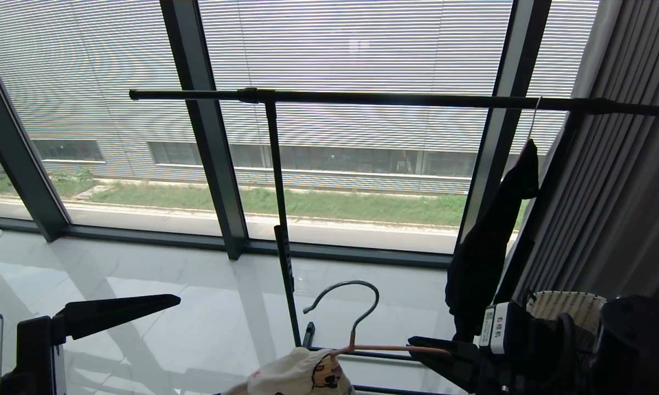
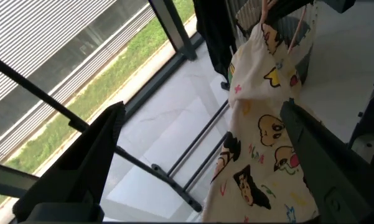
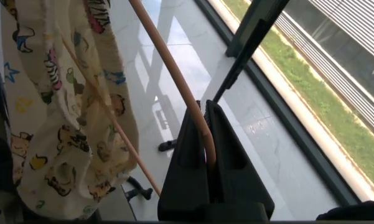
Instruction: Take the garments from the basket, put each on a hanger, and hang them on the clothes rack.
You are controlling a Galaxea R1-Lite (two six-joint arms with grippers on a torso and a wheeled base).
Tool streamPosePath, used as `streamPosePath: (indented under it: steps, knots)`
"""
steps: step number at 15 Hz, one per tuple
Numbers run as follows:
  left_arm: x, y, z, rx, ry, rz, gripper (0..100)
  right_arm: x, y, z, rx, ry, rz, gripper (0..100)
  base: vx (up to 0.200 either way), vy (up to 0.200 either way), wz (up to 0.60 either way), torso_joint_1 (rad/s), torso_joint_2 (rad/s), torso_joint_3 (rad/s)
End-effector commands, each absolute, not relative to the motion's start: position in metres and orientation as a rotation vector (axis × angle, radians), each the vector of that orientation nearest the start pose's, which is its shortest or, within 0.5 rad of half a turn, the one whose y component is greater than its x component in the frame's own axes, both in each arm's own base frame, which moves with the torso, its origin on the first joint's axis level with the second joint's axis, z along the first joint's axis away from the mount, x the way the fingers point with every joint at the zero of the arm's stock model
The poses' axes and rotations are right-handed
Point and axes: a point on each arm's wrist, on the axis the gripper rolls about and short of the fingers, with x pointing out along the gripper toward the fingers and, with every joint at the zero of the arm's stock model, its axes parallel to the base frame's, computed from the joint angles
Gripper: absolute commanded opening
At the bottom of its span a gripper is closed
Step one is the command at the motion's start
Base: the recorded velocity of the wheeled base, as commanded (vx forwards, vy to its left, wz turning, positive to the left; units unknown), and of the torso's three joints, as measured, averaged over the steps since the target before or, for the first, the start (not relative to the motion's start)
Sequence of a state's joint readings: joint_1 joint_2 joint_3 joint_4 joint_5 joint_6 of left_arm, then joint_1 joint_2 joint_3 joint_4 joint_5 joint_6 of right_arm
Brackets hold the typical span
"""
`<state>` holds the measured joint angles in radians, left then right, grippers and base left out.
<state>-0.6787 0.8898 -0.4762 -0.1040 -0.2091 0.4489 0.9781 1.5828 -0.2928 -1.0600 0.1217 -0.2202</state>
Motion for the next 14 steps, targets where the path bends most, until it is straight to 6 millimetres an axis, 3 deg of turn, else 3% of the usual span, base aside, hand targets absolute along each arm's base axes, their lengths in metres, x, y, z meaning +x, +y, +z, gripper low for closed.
streamPosePath:
  steps: [1, 11, 12, 14]
  knots:
    - [0.078, -0.073, 0.189, 0.509, 0.175, -0.974, 100, 0.113, 0.193, 0.129, -0.306, 0.093, 1.164, 0, 0.000, 0.000, 0.00, 0.000, 0.00, 0.000]
    - [0.090, -0.085, 0.168, 0.541, 0.315, -0.987, 100, 0.094, 0.220, 0.141, -0.295, 0.024, 1.244, 0, 0.000, 0.000, 0.00, 0.000, 0.00, 0.000]
    - [0.090, -0.085, 0.168, 0.546, 0.316, -0.977, 0, 0.093, 0.221, 0.141, -0.296, 0.027, 1.238, 0, 0.000, 0.000, 0.00, 0.000, 0.00, 0.000]
    - [0.090, -0.085, 0.167, 0.548, 0.320, -0.978, 0, 0.094, 0.223, 0.143, -0.291, 0.015, 1.232, 0, 0.000, 0.000, 0.00, 0.000, 0.00, 0.000]
